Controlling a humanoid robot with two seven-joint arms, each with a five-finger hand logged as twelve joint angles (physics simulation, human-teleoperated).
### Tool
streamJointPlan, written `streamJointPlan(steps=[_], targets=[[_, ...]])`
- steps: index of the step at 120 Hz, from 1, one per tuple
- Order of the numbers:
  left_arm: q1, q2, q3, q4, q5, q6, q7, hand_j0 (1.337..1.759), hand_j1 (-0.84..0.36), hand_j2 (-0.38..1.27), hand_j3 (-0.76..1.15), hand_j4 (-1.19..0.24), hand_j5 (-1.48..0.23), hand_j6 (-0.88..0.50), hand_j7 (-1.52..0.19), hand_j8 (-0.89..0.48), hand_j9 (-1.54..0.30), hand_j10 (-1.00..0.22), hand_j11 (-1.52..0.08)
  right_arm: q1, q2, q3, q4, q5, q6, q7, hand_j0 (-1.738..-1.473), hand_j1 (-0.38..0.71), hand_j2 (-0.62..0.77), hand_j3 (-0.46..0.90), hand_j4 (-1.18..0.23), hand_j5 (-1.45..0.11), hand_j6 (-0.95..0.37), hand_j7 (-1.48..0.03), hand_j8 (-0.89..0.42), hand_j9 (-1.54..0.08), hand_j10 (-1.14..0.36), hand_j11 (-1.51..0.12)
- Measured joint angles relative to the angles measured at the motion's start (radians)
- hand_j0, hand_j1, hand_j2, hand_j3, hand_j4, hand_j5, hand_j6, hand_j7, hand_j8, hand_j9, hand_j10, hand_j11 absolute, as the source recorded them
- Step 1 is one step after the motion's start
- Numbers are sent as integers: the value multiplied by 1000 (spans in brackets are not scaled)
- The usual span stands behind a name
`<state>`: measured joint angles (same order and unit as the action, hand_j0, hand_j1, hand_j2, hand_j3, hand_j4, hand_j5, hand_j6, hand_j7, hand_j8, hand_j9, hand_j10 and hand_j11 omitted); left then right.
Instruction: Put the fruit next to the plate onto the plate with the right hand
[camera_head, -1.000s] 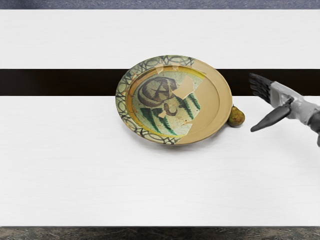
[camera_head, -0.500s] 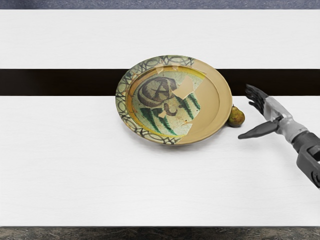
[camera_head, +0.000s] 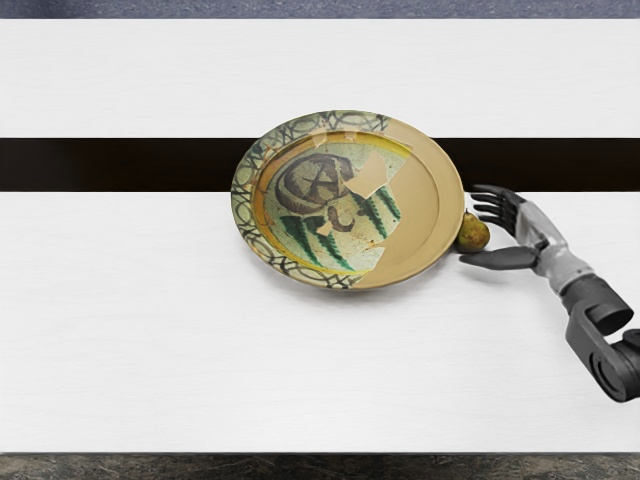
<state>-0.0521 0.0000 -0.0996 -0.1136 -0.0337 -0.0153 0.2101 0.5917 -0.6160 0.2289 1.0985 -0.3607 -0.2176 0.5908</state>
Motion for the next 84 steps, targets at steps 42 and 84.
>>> streamJointPlan(steps=[42,84], targets=[[0,0,0,0,0,0,0,1658,331,3,0,-15,-19,-16,-19,-15,-19,-15,-19,-21,9,3,0,17,-8,13,-1658,166,-83,0,-434,-558,-433,-560,-406,-560,-432,-560],[0,0,-1,0,0,0,0,1658,331,3,0,-16,-20,-16,-19,-16,-19,-16,-19,-21,10,0,-12,6,-7,4,-1653,340,192,-1,-523,-839,-428,-841,-328,-857,-468,-867]])
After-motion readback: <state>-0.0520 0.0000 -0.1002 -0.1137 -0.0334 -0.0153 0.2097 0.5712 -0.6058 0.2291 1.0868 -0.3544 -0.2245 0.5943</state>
